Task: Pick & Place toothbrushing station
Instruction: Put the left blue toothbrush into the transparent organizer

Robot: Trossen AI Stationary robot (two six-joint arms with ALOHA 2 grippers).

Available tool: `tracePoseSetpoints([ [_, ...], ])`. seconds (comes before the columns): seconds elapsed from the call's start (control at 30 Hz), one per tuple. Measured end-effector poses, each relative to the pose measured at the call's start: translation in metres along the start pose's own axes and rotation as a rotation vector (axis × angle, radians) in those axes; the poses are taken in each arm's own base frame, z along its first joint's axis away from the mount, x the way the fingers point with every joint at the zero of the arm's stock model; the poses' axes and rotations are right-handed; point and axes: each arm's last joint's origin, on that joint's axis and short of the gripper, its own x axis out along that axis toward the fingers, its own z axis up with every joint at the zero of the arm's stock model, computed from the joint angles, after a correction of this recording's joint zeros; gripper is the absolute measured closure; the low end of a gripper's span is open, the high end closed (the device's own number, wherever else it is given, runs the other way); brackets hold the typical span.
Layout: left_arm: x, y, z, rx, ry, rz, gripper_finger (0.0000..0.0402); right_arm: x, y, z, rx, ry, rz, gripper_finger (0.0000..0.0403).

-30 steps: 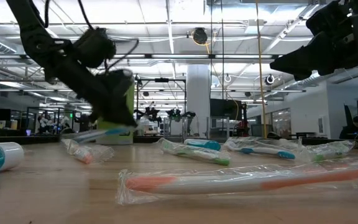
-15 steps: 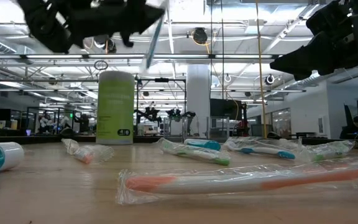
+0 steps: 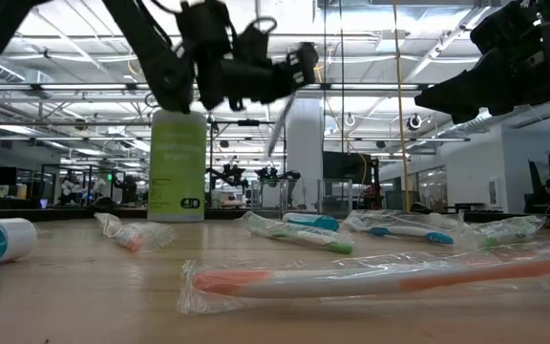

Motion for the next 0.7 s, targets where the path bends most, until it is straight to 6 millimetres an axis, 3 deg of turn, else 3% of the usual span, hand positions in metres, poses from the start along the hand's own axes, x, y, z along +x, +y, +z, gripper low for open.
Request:
tracePoseSetpoints([
  [0.13, 0.006, 0.006, -0.027, 0.012, 0.024, -0.014, 0.0384, 0.0, 0.0, 0.0, -0.008, 0.0, 0.0, 0.0307],
  [0.3, 0.011, 0.019, -0.044, 0.013, 0.05, 0.029, 0.0382, 0.0, 0.0, 0.0, -0.008, 0.0, 0.0, 0.0307],
  [0.4, 0.014, 0.024, -0.043, -0.007, 0.037, 0.031, 0.0392, 0.0, 0.0, 0.0, -0.008, 0.0, 0.0, 0.0308],
  [0.53, 0.016, 0.024, -0.026, -0.058, -0.059, -0.037, 0.0396, 0.0, 0.0, 0.0, -0.008, 0.0, 0.0, 0.0307],
  [0.7, 0.015, 0.025, -0.018, 0.038, -0.125, 0.026, 0.0376, 0.0, 0.0, 0.0, -0.011, 0.0, 0.0, 0.0307],
])
